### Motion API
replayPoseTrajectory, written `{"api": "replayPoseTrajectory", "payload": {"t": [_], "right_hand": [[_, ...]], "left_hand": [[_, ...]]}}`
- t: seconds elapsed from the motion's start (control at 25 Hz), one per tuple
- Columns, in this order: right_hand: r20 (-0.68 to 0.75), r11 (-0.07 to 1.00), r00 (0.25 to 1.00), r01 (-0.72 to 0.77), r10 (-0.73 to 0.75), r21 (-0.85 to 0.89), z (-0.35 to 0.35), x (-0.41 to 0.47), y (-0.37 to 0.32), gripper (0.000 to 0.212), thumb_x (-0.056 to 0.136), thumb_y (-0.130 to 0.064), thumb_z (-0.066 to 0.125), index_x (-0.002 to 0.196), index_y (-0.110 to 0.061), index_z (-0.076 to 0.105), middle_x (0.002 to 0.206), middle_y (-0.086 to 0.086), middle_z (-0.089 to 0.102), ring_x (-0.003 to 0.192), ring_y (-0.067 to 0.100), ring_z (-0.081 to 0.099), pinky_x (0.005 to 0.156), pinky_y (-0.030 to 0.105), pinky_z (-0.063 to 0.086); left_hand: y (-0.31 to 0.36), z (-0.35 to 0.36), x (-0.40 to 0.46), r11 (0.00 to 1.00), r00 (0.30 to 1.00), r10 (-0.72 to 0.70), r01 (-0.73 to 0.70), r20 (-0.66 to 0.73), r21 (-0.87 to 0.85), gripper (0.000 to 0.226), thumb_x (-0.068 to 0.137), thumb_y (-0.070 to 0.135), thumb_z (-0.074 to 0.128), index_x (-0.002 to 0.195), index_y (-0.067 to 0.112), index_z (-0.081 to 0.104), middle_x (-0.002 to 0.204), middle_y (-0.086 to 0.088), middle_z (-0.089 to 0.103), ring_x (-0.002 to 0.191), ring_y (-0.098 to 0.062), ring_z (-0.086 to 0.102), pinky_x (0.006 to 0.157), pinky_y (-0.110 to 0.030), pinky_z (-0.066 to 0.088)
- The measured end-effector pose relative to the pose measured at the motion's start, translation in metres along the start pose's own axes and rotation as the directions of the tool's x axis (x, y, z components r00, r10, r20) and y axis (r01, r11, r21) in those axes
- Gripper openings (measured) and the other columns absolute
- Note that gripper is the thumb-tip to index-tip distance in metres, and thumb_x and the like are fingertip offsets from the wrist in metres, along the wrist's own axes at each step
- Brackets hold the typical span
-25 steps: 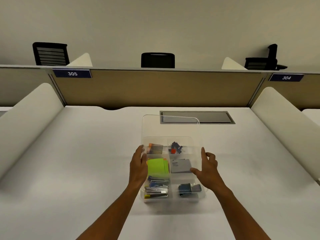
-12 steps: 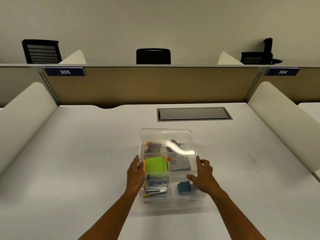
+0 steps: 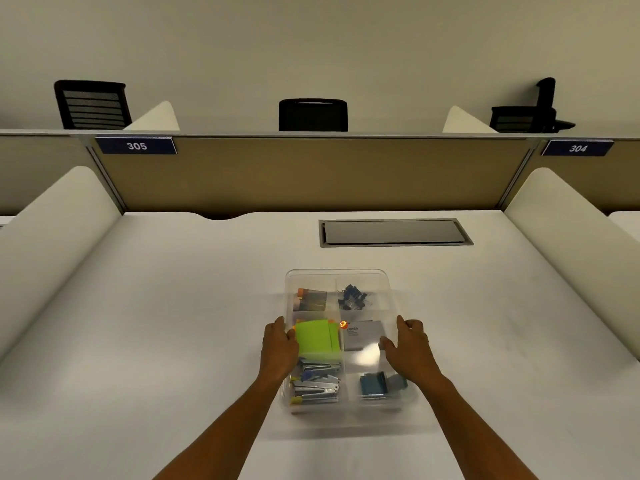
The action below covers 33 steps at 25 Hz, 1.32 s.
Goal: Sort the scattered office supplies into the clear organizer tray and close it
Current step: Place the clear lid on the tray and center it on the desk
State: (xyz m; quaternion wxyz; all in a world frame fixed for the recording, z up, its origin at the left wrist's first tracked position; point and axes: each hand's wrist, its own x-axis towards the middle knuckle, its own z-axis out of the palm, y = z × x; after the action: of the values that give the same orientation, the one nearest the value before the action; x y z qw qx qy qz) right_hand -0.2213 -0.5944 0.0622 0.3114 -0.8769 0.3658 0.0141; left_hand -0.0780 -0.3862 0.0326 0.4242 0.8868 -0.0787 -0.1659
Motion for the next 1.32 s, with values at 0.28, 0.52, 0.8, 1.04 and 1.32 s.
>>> {"api": "replayPoseTrajectory", "payload": {"t": [0.28,0.52,0.8,1.04,1.32], "right_hand": [[-0.011,0.996,1.000,0.017,-0.018,-0.084,0.005,-0.002,0.007,0.054,0.096,-0.038,0.055,0.139,-0.012,0.034,0.135,0.013,0.043,0.114,0.027,0.057,0.096,0.034,0.052],[-0.037,0.961,0.999,-0.007,-0.004,-0.276,0.001,0.010,0.005,0.058,0.090,-0.057,0.053,0.131,-0.017,0.041,0.131,0.006,0.051,0.114,0.023,0.057,0.096,0.037,0.052],[0.037,0.911,0.977,0.209,-0.209,-0.356,0.005,0.069,-0.020,0.092,0.087,-0.073,0.029,0.154,-0.013,0.009,0.164,0.010,0.005,0.150,0.031,0.006,0.119,0.045,0.016],[0.063,0.882,0.967,0.252,-0.248,-0.400,0.016,0.097,-0.018,0.111,0.075,-0.087,0.008,0.154,-0.011,-0.006,0.163,0.011,-0.012,0.150,0.027,-0.011,0.122,0.046,0.004],[0.022,0.896,0.966,0.247,-0.257,-0.369,0.025,0.105,-0.007,0.122,0.065,-0.096,0.007,0.155,-0.015,-0.002,0.164,0.005,-0.009,0.151,0.024,-0.006,0.118,0.046,0.015]], "left_hand": [[-0.001,0.003,0.000,1.000,0.999,0.005,-0.006,0.035,0.022,0.049,0.099,0.009,0.045,0.146,0.006,0.029,0.145,-0.016,0.037,0.132,-0.031,0.043,0.105,-0.037,0.041],[-0.002,0.001,0.003,0.996,0.998,0.032,-0.036,0.052,0.080,0.057,0.097,0.008,0.048,0.149,0.011,0.023,0.150,-0.014,0.029,0.134,-0.032,0.040,0.106,-0.040,0.041],[0.025,0.005,0.039,0.852,0.951,0.273,-0.308,0.143,0.424,0.068,0.098,0.042,0.045,0.153,0.018,0.013,0.163,-0.006,0.004,0.150,-0.028,0.003,0.120,-0.043,0.015],[0.023,0.016,0.067,0.716,0.937,0.278,-0.349,0.211,0.604,0.082,0.091,0.068,0.028,0.154,0.020,0.006,0.163,-0.009,-0.007,0.149,-0.029,-0.010,0.121,-0.047,0.003],[0.013,0.020,0.071,0.666,0.924,0.340,-0.369,0.177,0.648,0.083,0.088,0.072,0.023,0.154,0.022,0.011,0.163,-0.007,-0.002,0.150,-0.027,-0.004,0.122,-0.046,0.009]]}}
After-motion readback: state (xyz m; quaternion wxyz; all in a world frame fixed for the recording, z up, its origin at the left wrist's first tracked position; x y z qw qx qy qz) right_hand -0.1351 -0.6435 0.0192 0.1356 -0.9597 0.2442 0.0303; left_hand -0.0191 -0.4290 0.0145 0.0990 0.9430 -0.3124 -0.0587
